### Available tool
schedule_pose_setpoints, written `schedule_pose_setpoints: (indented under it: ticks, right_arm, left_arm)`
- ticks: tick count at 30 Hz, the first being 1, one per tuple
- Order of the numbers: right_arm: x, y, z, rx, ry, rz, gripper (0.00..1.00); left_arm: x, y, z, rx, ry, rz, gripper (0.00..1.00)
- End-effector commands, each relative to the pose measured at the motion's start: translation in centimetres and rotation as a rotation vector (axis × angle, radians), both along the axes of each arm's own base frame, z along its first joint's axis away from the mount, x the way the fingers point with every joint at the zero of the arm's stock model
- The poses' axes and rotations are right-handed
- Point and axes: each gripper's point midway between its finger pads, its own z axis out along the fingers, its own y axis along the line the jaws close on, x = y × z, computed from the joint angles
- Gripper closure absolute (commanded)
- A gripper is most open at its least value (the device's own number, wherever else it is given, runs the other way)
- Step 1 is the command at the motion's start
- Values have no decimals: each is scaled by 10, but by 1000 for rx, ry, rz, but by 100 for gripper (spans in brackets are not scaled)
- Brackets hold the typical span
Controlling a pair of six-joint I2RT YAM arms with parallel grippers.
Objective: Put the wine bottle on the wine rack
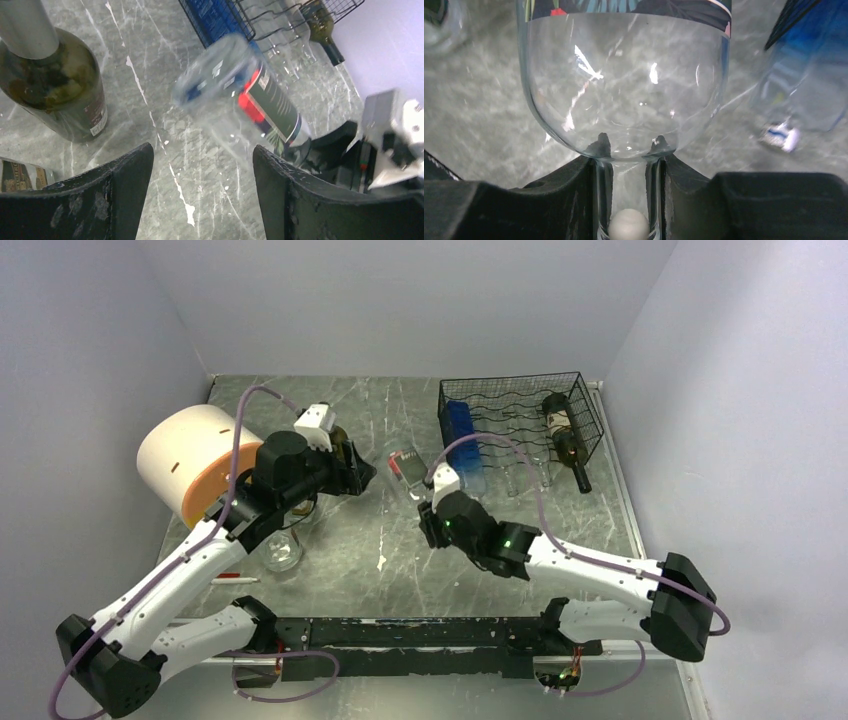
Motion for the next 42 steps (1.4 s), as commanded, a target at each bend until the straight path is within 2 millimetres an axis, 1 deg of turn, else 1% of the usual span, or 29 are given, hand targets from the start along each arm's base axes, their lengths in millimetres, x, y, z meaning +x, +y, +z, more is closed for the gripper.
schedule_pose_setpoints:
  ticks: [1, 2, 7, 9, 10, 12, 14, 17, 22, 27, 33, 36, 39, 41, 42]
  right_arm:
    - [62, 9, 131, 287, -254, -124, 100]
    - [70, 3, 138, 291, -261, -142, 100]
    - [115, -46, 166, 305, -299, -253, 100]
    - [130, -69, 173, 289, -309, -300, 100]
    - [138, -82, 173, 265, -307, -331, 100]
    - [151, -106, 184, 239, -328, -383, 100]
    - [166, -139, 190, 221, -350, -452, 100]
    - [181, -166, 195, 196, -365, -501, 100]
    - [205, -202, 193, 152, -360, -543, 100]
    - [223, -240, 191, 96, -342, -566, 100]
    - [243, -292, 175, 54, -310, -633, 100]
    - [251, -310, 170, 60, -318, -635, 100]
    - [257, -324, 166, 48, -338, -614, 100]
    - [261, -334, 160, 39, -338, -605, 100]
    - [263, -339, 158, 45, -335, -599, 100]
  left_arm:
    - [-3, 5, 29, -47, -58, 24, 23]
    - [-3, 6, 30, -48, -59, 27, 23]
    - [-8, 8, 33, -57, -64, 19, 23]
    - [-10, 9, 34, -54, -66, 18, 23]
    - [-11, 10, 35, -54, -68, 16, 23]
    - [-13, 10, 35, -53, -70, 7, 23]
    - [-16, 9, 35, -56, -75, -9, 22]
    - [-19, 8, 34, -56, -79, -23, 22]
    - [-25, 7, 34, -57, -78, -56, 22]
    - [-31, 5, 29, -66, -66, -82, 22]
    - [-34, 0, 27, -72, -60, -113, 22]
    - [-35, -3, 27, -73, -53, -130, 22]
    - [-34, -6, 26, -62, -41, -143, 22]
    - [-31, -5, 29, -44, -46, -138, 23]
    - [-29, -3, 34, -34, -61, -133, 23]
